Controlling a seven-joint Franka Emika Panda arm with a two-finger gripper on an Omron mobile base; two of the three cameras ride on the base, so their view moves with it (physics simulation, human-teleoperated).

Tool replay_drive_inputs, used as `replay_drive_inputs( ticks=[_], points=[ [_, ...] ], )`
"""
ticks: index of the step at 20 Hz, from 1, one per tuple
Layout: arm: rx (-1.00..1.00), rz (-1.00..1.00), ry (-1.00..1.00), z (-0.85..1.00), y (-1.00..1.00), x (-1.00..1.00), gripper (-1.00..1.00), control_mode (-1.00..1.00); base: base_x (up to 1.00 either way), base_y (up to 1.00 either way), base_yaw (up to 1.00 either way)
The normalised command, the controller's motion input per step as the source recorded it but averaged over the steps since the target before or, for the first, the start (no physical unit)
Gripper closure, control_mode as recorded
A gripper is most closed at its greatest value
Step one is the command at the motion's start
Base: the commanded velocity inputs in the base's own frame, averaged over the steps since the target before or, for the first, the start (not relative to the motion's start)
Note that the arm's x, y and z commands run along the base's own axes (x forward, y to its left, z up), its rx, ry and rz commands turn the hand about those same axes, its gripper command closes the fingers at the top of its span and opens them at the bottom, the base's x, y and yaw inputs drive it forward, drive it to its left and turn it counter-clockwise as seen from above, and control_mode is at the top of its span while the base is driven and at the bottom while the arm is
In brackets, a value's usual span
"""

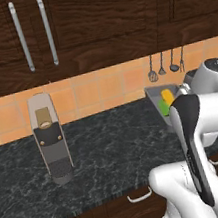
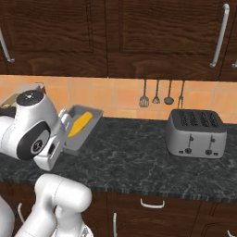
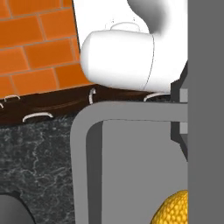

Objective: Take the meat container that has the fish and place it on the second highest rack of the freezer. Then take the vegetable container that has the lemon wedge and corn and place it on the highest rack of the freezer.

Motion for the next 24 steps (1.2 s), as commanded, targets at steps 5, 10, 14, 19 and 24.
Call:
replay_drive_inputs(
  ticks=[5,10,14,19,24],
  points=[
    [0.00,0.00,0.00,0.00,0.00,-0.06,1.00,1.00,-0.61,-0.19,-0.01],
    [0.00,0.00,0.00,0.00,0.00,0.00,1.00,1.00,-0.91,-0.39,-0.39],
    [0.00,0.00,0.00,0.00,0.00,0.00,1.00,1.00,-0.44,0.00,-0.90],
    [0.00,0.00,0.00,0.00,0.00,0.00,1.00,1.00,-0.34,0.00,-0.95],
    [0.00,0.00,0.00,0.00,0.00,0.00,1.00,1.00,-0.26,0.00,-0.98]
  ],
)
